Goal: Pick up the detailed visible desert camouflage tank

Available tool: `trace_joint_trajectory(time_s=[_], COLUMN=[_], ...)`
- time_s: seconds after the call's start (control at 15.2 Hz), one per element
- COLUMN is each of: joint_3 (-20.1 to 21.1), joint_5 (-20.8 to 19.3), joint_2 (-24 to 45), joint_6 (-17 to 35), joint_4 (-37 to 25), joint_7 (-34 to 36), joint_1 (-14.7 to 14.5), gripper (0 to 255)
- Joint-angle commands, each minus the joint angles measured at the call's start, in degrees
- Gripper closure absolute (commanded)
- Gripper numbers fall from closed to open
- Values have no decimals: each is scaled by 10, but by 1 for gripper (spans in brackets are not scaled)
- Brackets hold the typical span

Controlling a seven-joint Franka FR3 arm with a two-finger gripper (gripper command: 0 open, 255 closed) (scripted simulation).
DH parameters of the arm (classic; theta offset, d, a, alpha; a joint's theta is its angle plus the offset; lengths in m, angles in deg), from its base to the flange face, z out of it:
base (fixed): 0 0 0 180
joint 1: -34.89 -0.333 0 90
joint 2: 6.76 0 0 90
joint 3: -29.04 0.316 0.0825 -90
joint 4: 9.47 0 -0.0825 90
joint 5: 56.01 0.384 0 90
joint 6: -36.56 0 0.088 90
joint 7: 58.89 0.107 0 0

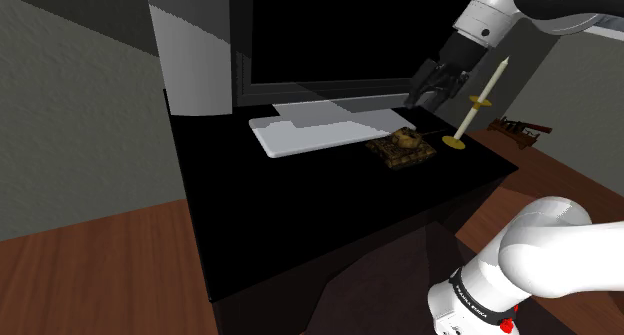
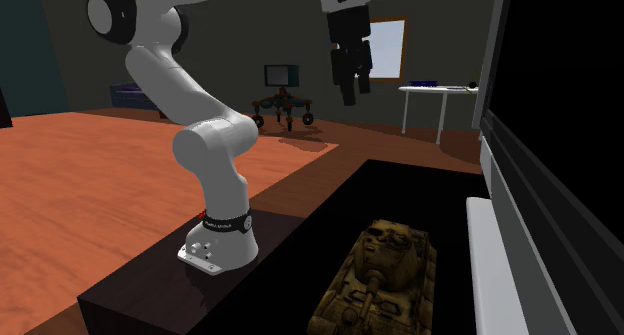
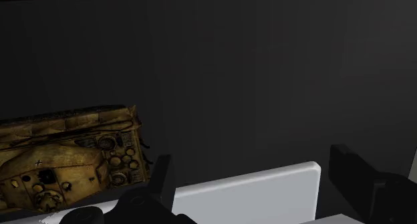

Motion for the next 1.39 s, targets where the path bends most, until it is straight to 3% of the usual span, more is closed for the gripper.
trace_joint_trajectory(time_s=[0.0, 0.4, 0.79, 1.06, 1.32], joint_3=[0, -134, -284, -390, -509], joint_5=[0, -64, -131, -159, -163], joint_2=[0, -37, 0, 58, 133], joint_6=[0, 4, 14, 24, 33], joint_4=[0, 50, 31, -15, -82], joint_7=[0, -256, -515, -687, -862], joint_1=[0, -34, -88, -152, -247], gripper=[0, 0, 0, 0, 0])
